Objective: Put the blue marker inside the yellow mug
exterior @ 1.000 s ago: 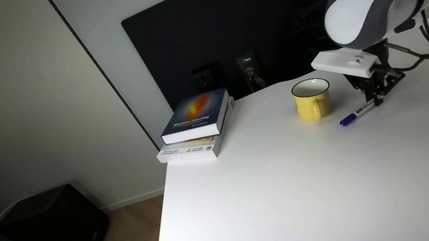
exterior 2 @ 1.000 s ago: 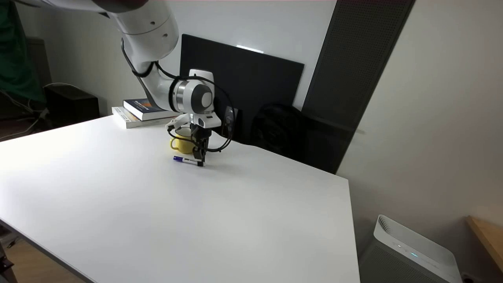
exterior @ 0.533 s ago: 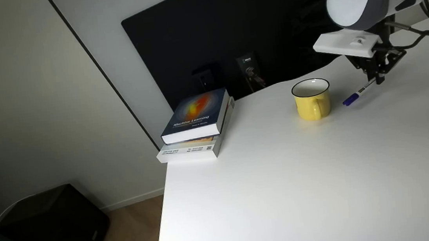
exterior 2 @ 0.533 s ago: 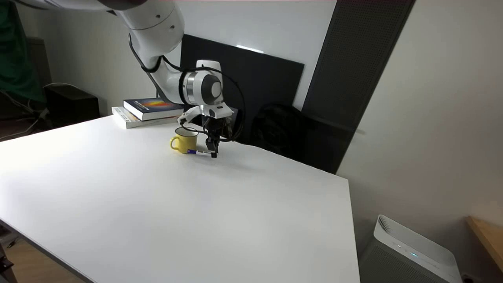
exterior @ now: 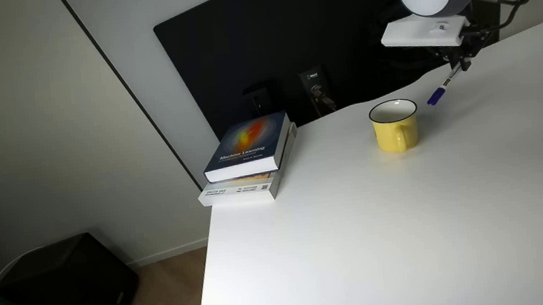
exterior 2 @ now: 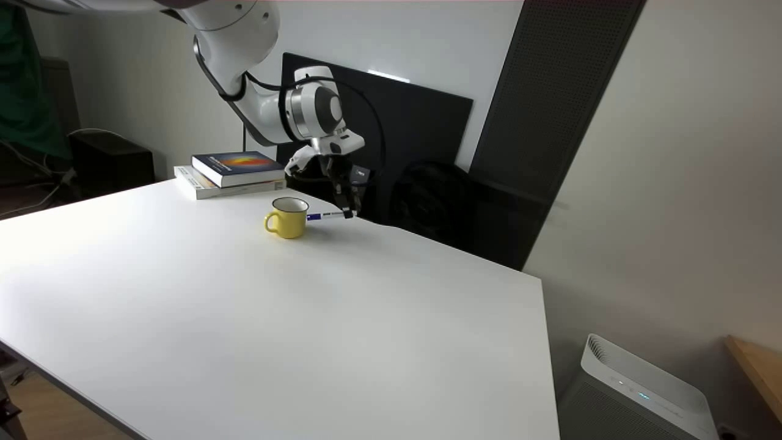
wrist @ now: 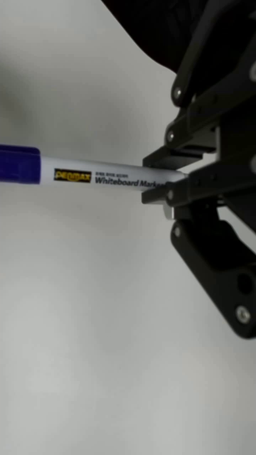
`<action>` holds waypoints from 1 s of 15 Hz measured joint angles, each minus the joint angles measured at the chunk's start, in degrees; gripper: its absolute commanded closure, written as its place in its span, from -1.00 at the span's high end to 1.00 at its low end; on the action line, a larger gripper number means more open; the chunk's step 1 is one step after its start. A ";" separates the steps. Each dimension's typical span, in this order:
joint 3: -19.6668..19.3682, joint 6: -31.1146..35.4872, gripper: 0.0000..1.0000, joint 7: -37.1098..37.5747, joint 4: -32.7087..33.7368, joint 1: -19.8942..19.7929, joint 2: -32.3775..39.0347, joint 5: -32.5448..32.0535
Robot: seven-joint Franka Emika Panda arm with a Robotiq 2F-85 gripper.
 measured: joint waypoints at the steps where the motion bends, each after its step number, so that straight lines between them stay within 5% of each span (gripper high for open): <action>1: -0.16 -0.22 -0.91 0.00 0.64 0.39 -0.01 -0.87; 15: -3.20 3.28 -0.91 0.19 4.80 7.36 0.54 -15.76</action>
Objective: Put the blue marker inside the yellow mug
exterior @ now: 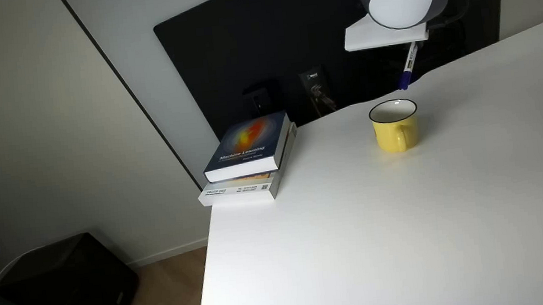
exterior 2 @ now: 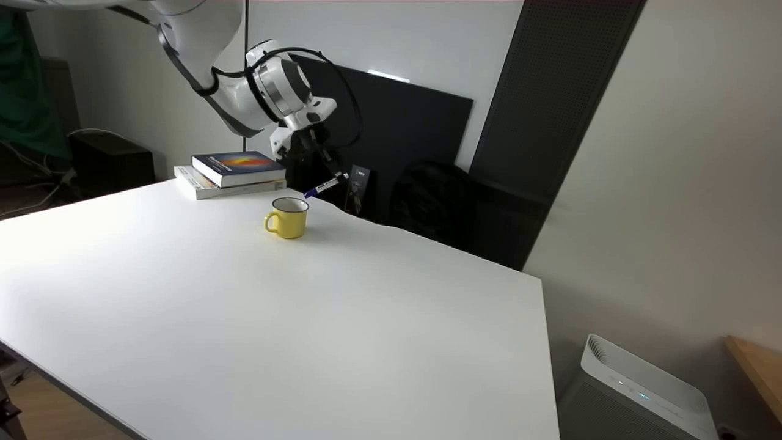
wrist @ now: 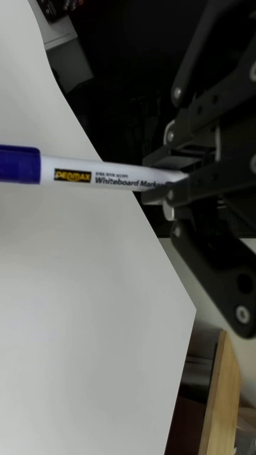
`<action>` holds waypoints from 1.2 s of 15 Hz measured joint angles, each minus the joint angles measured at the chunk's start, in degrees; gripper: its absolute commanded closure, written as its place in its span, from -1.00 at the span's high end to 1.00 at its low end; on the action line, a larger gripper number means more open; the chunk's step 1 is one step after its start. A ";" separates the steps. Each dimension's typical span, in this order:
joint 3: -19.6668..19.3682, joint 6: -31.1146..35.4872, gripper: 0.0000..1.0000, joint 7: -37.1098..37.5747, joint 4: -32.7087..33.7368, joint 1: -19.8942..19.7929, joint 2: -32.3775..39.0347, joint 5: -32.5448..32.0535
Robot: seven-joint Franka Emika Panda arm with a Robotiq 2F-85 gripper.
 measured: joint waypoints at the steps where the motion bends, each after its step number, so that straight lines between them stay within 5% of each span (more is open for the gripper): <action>1: -0.24 0.87 -0.91 0.20 -0.11 0.54 0.27 -1.20; 18: -3.41 9.70 -0.91 11.54 -2.57 6.11 4.53 -17.77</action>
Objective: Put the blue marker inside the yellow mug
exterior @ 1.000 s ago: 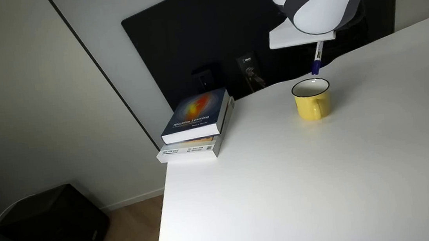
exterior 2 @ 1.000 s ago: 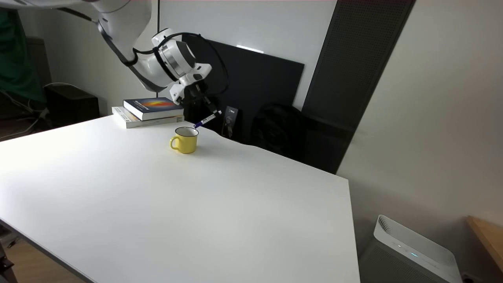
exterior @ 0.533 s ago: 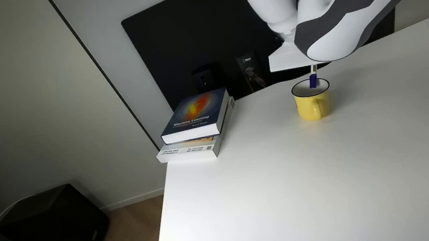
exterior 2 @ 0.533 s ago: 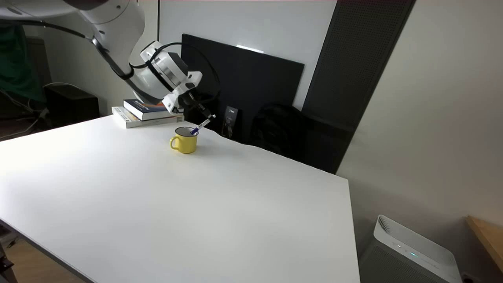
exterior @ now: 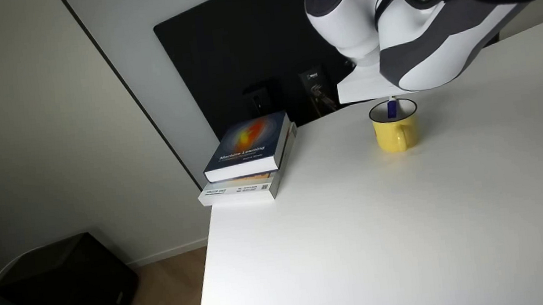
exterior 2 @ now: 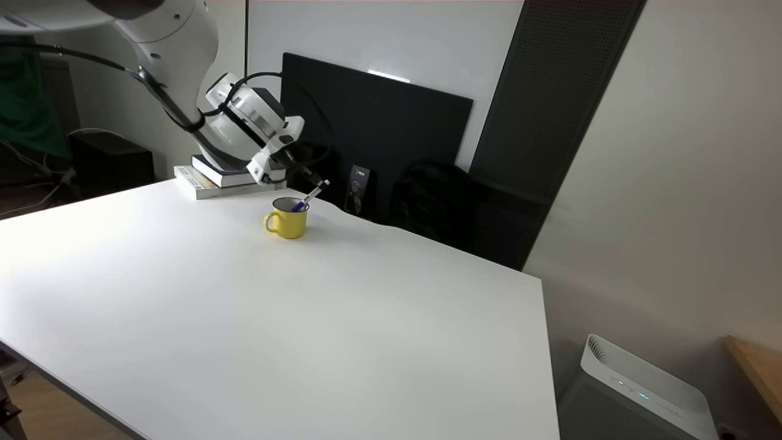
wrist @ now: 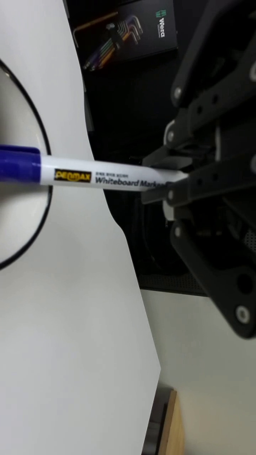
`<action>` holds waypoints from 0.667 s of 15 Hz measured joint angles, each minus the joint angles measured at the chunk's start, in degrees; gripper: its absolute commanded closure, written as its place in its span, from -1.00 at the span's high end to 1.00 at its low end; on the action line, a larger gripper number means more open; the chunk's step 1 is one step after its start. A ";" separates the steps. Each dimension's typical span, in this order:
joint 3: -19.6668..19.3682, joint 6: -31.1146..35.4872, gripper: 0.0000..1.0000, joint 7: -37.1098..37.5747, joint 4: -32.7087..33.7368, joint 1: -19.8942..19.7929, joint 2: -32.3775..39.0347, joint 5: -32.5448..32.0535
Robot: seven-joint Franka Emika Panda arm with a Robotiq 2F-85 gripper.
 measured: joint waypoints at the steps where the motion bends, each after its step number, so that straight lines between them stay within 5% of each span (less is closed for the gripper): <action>1: 0.11 -0.02 -0.91 0.40 -0.02 0.02 0.00 -0.27; 9: 2.87 -0.03 -0.91 0.82 -2.63 0.39 -0.14 -0.27; 10: 3.04 -0.03 -0.44 0.85 -2.94 0.44 -0.14 -0.27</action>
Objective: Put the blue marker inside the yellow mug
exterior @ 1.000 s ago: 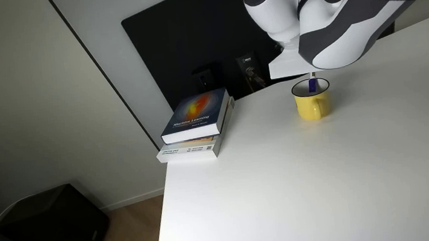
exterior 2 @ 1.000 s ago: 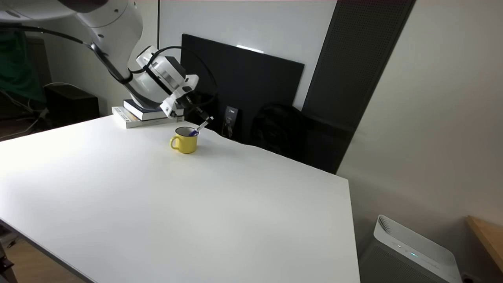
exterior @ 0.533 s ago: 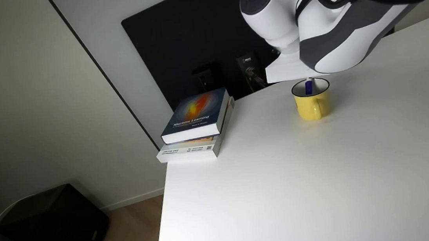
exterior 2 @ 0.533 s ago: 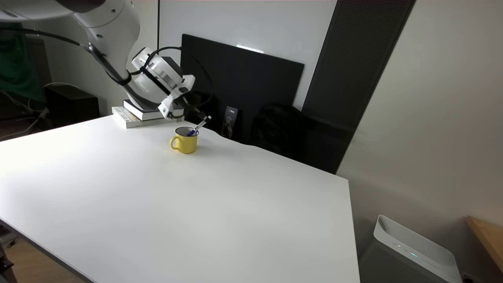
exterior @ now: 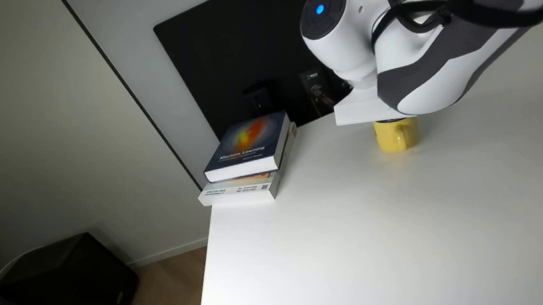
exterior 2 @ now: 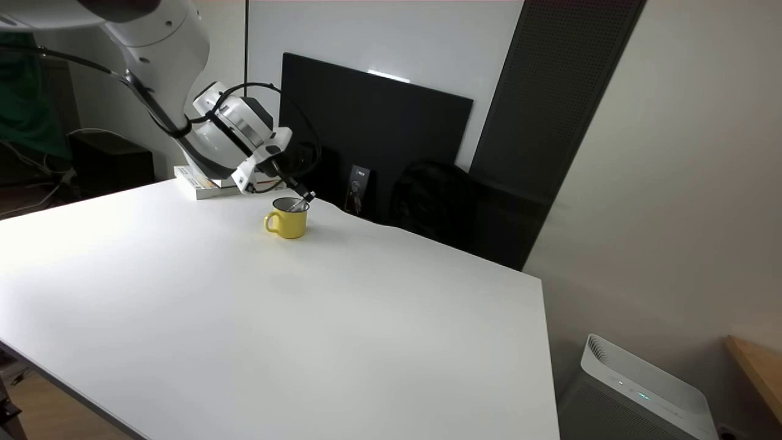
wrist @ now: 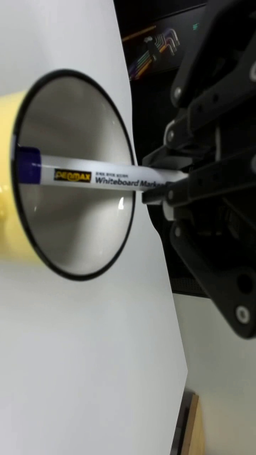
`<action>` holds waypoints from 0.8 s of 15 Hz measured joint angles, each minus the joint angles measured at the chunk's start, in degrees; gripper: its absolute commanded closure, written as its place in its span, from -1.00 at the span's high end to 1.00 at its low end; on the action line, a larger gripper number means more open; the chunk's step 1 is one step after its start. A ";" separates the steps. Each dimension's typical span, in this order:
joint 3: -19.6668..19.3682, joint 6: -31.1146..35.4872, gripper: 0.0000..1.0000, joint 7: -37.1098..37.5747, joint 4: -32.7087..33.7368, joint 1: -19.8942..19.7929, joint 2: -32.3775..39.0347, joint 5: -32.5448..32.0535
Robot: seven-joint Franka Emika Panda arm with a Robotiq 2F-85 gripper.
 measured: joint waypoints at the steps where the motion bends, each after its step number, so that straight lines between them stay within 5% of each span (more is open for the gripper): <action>1: 0.05 0.00 -0.12 0.02 -0.25 0.06 -0.01 -0.01; 9: 0.05 -0.36 0.94 0.42 -0.86 -0.17 -0.33 0.03; 12: 0.04 -1.08 1.00 0.50 -0.86 -0.84 -1.47 0.14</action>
